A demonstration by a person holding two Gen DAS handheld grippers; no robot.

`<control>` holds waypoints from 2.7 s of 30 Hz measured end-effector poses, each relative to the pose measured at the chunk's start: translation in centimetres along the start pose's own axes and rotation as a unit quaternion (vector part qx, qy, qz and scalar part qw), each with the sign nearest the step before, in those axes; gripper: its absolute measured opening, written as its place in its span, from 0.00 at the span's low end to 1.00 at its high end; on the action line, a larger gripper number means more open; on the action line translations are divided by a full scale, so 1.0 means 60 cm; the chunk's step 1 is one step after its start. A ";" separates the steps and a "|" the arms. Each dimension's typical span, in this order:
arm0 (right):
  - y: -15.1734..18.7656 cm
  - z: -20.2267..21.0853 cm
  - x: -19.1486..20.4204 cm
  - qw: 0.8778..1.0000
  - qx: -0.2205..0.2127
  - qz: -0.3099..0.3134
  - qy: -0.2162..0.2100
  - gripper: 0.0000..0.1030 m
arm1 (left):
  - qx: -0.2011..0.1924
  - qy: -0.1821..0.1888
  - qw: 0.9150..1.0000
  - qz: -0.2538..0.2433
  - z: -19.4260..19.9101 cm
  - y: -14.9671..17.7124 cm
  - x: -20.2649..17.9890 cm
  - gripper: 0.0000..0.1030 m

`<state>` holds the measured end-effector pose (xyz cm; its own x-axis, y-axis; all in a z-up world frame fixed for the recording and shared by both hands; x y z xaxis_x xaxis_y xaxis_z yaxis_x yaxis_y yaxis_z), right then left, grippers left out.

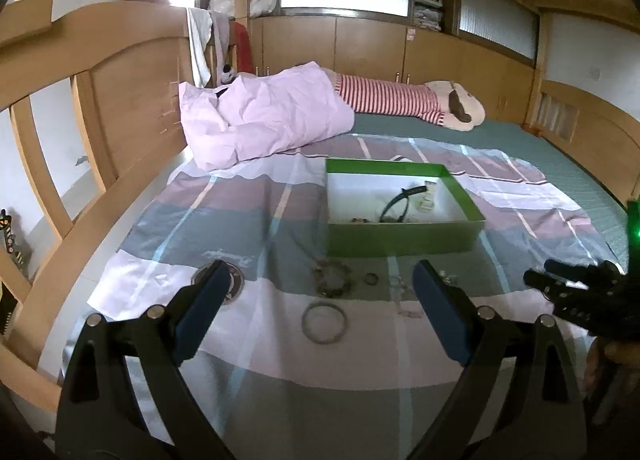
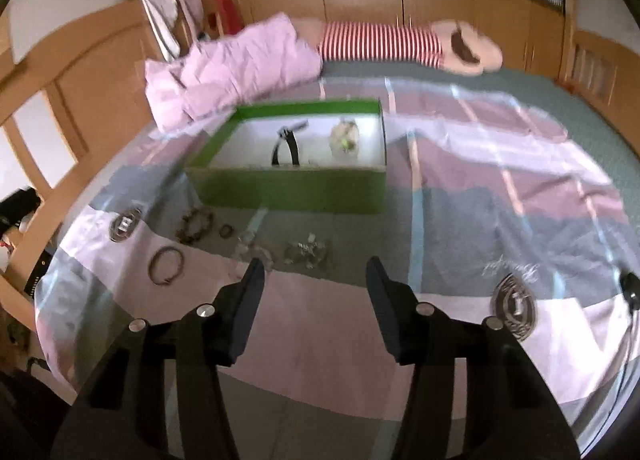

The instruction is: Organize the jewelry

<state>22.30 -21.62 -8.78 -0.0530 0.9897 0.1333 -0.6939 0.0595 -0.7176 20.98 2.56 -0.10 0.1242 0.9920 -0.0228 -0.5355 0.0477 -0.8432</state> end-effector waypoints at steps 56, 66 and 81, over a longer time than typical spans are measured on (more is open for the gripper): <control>-0.054 -0.120 0.021 0.998 0.028 0.000 -0.053 0.06 | 0.191 -0.010 0.980 -0.053 -0.342 0.079 -0.034 0.00; -0.063 -0.067 0.041 0.997 0.012 -0.014 -0.078 0.06 | 0.137 0.012 0.988 -0.069 -0.232 0.024 -0.026 0.62; -0.056 -0.074 0.035 0.997 0.021 -0.005 -0.075 0.06 | 0.219 -0.010 0.961 -0.167 -0.364 0.138 -0.069 0.37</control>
<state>27.69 -19.16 -9.14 -0.1512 0.9582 0.2428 -0.7245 0.0597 -0.6867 34.24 -3.72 -18.72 0.3377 0.9143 0.2236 -0.7695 0.4049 -0.4939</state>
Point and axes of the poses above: each gripper's, at about its wrist camera, not at the fingertips, and z roughly against the way its jaws point, x to its left, y to its underside, the point moved 8 cm from there along -z, roughly the way its jaws point, and after that the axes turned 2 degrees about -x, right-handed, at the moved point
